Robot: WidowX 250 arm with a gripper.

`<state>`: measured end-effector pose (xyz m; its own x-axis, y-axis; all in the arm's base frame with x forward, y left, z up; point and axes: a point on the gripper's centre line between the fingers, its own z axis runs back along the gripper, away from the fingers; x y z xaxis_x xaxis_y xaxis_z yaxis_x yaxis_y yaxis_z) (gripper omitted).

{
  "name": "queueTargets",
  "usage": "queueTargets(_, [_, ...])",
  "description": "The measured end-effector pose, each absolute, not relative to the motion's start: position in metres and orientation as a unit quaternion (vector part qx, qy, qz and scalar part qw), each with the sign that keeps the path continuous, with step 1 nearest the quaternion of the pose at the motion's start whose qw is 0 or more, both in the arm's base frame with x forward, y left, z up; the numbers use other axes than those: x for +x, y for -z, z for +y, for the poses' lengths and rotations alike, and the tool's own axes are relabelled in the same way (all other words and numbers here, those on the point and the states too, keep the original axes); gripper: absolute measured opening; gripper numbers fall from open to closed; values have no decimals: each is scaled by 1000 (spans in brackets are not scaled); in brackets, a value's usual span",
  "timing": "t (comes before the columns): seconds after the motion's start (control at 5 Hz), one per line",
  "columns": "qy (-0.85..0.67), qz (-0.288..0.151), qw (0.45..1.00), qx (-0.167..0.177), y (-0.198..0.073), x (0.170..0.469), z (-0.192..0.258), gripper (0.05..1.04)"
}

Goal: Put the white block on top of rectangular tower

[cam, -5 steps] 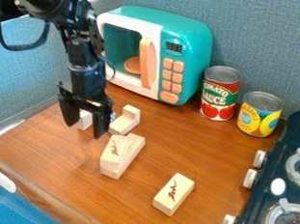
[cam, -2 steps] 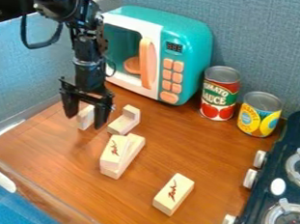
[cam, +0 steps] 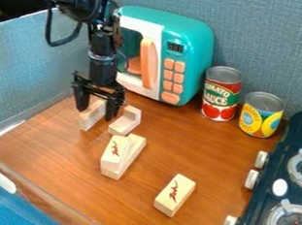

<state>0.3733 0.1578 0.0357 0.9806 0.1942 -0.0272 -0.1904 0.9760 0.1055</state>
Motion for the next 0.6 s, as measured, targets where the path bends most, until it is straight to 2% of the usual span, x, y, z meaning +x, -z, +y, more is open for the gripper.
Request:
queueTargets(0.4, [-109, 48, 992, 41, -18, 384, 164, 999])
queueTargets(0.6, [-121, 60, 990, 43, -11, 378, 174, 935])
